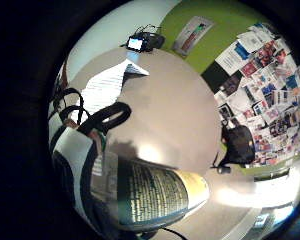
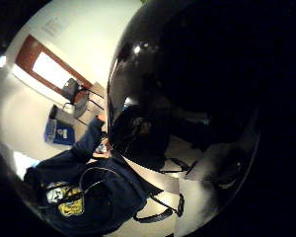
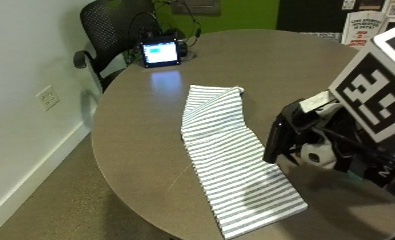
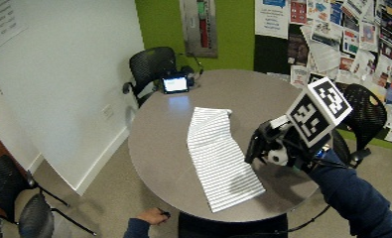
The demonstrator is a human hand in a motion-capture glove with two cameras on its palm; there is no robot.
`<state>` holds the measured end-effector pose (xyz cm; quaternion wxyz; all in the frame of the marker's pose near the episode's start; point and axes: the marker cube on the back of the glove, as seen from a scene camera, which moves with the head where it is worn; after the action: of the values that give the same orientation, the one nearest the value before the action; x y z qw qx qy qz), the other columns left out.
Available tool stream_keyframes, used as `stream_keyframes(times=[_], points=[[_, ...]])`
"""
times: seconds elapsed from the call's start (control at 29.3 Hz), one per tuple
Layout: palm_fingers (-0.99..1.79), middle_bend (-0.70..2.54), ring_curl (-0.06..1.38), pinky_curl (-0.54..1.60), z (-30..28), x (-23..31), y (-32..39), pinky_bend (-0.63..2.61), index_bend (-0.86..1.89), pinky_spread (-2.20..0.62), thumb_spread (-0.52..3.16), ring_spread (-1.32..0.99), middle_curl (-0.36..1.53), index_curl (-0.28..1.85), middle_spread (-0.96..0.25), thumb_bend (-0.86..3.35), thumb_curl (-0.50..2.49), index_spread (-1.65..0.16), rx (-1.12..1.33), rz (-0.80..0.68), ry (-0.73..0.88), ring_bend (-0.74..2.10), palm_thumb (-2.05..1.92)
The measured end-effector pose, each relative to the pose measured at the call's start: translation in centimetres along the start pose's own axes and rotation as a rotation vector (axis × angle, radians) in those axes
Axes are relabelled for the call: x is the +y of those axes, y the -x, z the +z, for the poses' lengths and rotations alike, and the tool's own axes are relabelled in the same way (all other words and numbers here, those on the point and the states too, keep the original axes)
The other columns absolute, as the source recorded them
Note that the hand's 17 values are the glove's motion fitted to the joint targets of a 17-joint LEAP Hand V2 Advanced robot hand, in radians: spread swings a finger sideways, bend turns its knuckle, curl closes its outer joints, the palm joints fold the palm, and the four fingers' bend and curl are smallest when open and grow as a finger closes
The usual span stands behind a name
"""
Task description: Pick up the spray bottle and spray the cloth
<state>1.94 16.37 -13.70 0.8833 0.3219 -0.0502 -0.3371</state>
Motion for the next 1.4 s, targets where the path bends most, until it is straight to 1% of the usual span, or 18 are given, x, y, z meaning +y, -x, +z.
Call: stream_keyframes(times=[0.1, 0.34, 0.48, 0.61, 0.75, 1.09, 1.3, 1.4], points=[[1.37, 0.58, 0.44, 0.38, 0.5, -0.2, 2.4, 0.39, 0.3, -0.28, 0.44, -0.24, 0.5, 0.58, -0.17, -0.03, 0.76, -0.3, 0.139, -0.043, -0.027, 0.59, 0.95], [1.37, 0.59, 0.44, 0.38, 2.0, -0.4, 5.7, 0.39, 0.3, -0.26, 0.44, -0.24, 0.5, 0.6, -0.18, -0.03, 0.77, -0.3, 0.463, -0.239, -0.04, 0.59, 0.95], [1.37, 0.59, 0.44, 0.38, 3.1, -1.7, 9.1, 0.39, 0.3, -0.26, 0.44, -0.24, 0.5, 0.6, -0.17, -0.03, 0.78, -0.3, 0.528, -0.321, -0.046, 0.59, 0.95], [1.37, 0.59, 0.44, 0.38, 3.5, -0.2, 7.2, 0.39, 0.3, -0.26, 0.43, -0.25, 0.5, 0.61, -0.18, -0.03, 0.78, -0.3, 0.606, -0.349, -0.015, 0.6, 0.95], [1.37, 0.59, 0.44, 0.38, 4.0, 0.3, 7.3, 0.39, 0.3, -0.26, 0.43, -0.25, 0.5, 0.61, -0.18, -0.03, 0.79, -0.3, 0.614, -0.364, 0.004, 0.59, 0.95], [1.37, 0.59, 0.44, 0.38, 4.6, 0.7, 7.1, 0.39, 0.29, -0.26, 0.43, -0.25, 0.49, 0.62, -0.18, -0.03, 0.8, -0.3, 0.602, -0.343, 0.046, 0.6, 0.94], [1.37, 0.59, 0.44, 0.37, 4.4, 0.6, 6.9, 0.39, 0.29, -0.27, 0.43, -0.25, 0.49, 0.63, -0.18, -0.03, 0.8, -0.3, 0.492, -0.3, 0.062, 0.6, 0.94], [1.37, 0.59, 0.44, 0.37, 2.4, 0.1, 6.3, 0.39, 0.29, -0.27, 0.43, -0.25, 0.49, 0.63, -0.18, -0.03, 0.8, -0.3, 0.42, -0.244, 0.017, 0.61, 0.94]])
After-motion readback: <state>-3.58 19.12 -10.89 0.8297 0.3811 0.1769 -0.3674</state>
